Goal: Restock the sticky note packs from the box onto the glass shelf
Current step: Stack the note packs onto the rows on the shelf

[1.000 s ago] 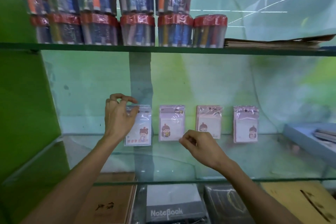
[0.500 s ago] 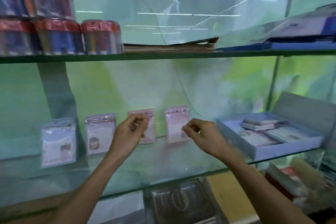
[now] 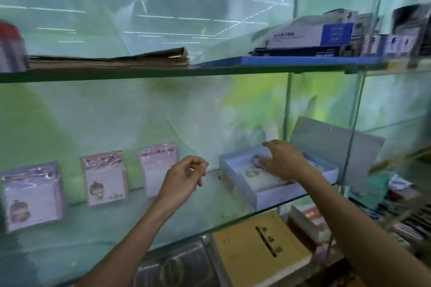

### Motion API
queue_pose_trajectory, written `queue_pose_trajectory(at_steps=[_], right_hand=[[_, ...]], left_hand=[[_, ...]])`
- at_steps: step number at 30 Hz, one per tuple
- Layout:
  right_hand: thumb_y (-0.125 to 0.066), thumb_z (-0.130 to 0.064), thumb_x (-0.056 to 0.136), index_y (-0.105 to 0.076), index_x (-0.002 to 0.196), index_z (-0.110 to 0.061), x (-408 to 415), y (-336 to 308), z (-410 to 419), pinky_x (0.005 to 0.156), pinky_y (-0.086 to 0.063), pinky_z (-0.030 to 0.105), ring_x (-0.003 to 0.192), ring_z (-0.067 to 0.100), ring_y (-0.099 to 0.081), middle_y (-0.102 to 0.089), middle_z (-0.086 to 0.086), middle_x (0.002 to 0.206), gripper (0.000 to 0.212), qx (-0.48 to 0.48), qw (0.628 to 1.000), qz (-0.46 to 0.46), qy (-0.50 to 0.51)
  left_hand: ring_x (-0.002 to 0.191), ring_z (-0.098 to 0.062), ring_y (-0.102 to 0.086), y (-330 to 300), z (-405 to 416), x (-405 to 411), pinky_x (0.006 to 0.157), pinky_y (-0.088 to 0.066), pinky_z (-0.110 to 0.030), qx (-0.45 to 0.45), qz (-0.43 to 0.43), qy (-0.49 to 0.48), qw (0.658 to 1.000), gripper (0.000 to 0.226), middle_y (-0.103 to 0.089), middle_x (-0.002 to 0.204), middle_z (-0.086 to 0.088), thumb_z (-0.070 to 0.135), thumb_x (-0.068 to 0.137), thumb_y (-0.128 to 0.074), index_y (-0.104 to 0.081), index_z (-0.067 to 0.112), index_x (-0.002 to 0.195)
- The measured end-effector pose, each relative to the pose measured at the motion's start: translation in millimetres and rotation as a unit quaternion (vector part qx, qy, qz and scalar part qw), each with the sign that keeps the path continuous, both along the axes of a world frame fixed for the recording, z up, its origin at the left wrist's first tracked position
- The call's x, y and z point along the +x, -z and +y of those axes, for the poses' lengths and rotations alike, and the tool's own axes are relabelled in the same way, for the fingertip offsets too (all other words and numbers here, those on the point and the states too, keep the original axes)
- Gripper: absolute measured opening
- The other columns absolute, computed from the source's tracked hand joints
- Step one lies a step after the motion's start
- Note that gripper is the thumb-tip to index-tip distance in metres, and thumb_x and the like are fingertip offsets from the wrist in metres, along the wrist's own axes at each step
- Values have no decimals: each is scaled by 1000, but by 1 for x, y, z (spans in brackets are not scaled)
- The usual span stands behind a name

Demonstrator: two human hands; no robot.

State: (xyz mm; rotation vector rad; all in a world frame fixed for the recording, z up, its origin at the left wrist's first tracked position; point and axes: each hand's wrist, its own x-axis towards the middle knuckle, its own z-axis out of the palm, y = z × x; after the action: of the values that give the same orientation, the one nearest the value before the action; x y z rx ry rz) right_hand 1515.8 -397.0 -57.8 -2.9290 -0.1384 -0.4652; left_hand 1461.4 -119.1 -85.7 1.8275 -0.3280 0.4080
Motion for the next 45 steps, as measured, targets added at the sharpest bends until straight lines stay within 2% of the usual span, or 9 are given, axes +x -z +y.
queue_pose_trajectory(at_steps=[5, 13, 18, 22, 25, 29, 34, 40, 45], right_hand=[[-57, -57, 81, -44, 140, -22, 7, 9, -18, 103, -40, 44, 127, 31, -49, -51, 8, 143, 70, -27, 994, 99, 25], [-49, -34, 96, -65, 115, -34, -7, -2, -8, 80, -49, 38, 105, 29, -62, -69, 3, 115, 25, -80, 990, -108, -53], [-52, -30, 97, -66, 111, -20, -12, -18, 6, 70, -53, 34, 92, 26, -66, -73, 4, 103, 22, 200, 947, -226, -109], [-55, -22, 96, -68, 111, -13, -18, -34, 23, 59, -46, 10, 79, 14, -64, -68, -3, 92, 22, 351, 906, -197, -132], [-59, -23, 94, -69, 104, -18, -23, -33, 34, 70, -55, 24, 83, 10, -66, -70, -6, 90, 15, 371, 892, -188, -176], [-64, -19, 92, -73, 99, -26, -38, -22, 52, 77, -47, 11, 92, -2, -66, -72, -17, 97, 13, 369, 870, -140, -296], [-67, -10, 88, -74, 105, -19, -35, -4, 63, 103, -43, 24, 127, 5, -52, -69, -9, 118, 21, 223, 873, -160, -403], [-51, 12, 88, -72, 109, -18, -29, 2, 76, 106, -37, 17, 133, 8, -46, -62, -6, 130, 43, 217, 876, -238, -359], [-51, 3, 93, -73, 103, -24, -33, 0, 85, 95, -44, 12, 113, 0, -58, -68, -11, 115, 36, 302, 877, -228, -295]], left_hand=[[62, -15, -60, 0, -29, 6, 60, -47, -34, -11, 33, 15, 999, 9, -68, 77, 0, 21, 94, -61, -69, 20, 89], [65, -21, -59, 0, -47, 13, 61, -50, -32, -70, 94, 28, 993, 14, -65, 81, -9, 20, 96, -59, -69, 11, 96], [64, -22, -59, -1, -43, 13, 59, -48, -32, -169, 149, 65, 972, 17, -63, 82, -10, 14, 98, -54, -65, 2, 105], [60, -21, -59, -5, -35, 11, 57, -48, -32, -213, 164, 75, 960, 19, -63, 82, -12, 17, 99, -54, -63, 1, 105], [60, -23, -61, -9, -27, 9, 58, -50, -32, -245, 180, 93, 948, 31, -67, 79, -12, 29, 99, -53, -62, 1, 107], [61, -25, -63, -17, -17, 8, 56, -53, -32, -304, 218, 121, 920, 50, -70, 83, -16, 45, 96, -52, -64, -2, 106], [60, -21, -63, -18, -2, 5, 53, -53, -27, -330, 189, 95, 920, 23, -70, 84, -16, 18, 93, -61, -70, -3, 97], [73, -21, -68, -14, 21, -3, 59, -55, -30, -312, 123, 63, 940, 15, -75, 89, -10, 12, 88, -67, -65, 10, 102], [80, -26, -68, -12, 44, -10, 64, -55, -38, -328, 83, 37, 940, 19, -74, 104, -10, 11, 87, -68, -63, 12, 105]])
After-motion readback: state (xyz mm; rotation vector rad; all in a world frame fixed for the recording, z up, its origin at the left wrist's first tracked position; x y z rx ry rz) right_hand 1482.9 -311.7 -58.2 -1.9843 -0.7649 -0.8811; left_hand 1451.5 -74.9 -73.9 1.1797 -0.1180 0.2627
